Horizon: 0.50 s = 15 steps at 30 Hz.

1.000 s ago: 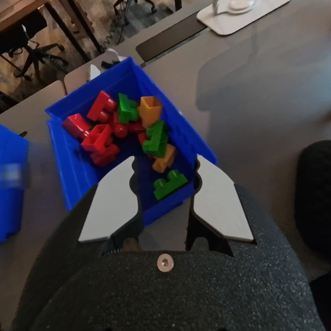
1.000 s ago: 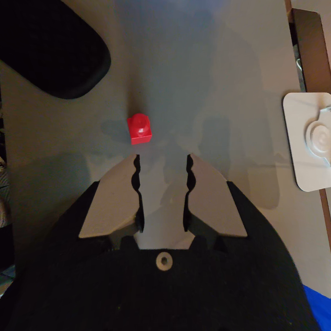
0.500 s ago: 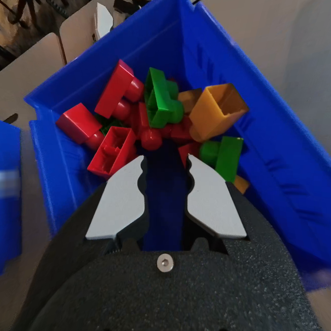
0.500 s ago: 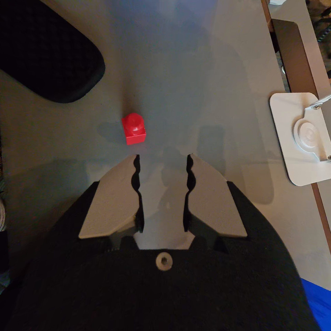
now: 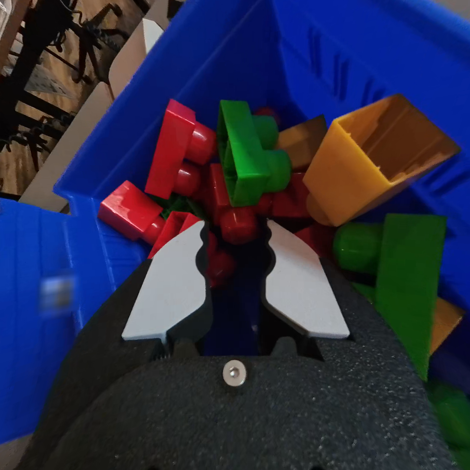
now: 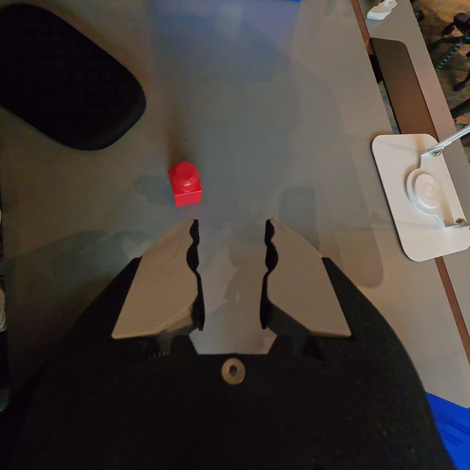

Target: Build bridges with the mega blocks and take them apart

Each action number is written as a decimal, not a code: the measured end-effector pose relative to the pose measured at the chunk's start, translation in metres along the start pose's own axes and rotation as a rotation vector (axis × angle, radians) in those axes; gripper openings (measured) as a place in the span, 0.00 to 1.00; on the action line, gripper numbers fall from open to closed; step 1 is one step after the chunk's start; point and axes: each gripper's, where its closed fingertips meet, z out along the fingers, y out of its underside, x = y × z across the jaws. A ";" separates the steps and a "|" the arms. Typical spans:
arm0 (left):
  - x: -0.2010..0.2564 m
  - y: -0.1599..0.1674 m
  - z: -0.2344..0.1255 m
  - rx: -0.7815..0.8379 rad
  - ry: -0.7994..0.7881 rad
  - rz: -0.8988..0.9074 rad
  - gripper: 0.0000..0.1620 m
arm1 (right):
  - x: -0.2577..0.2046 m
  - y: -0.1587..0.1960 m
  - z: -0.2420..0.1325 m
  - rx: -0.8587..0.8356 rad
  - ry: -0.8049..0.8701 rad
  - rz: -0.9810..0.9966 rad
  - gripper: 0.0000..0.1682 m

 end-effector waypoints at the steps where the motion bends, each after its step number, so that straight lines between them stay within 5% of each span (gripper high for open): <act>1: 0.001 0.001 0.002 -0.004 -0.001 0.007 0.25 | 0.000 0.000 0.000 0.001 0.001 0.001 0.30; 9: 0.000 0.009 0.012 -0.048 -0.029 0.036 0.21 | -0.002 -0.001 0.000 -0.005 -0.003 -0.007 0.30; 15: -0.011 -0.015 -0.031 0.073 -0.039 -0.009 0.18 | -0.006 -0.003 0.005 -0.023 -0.024 -0.034 0.29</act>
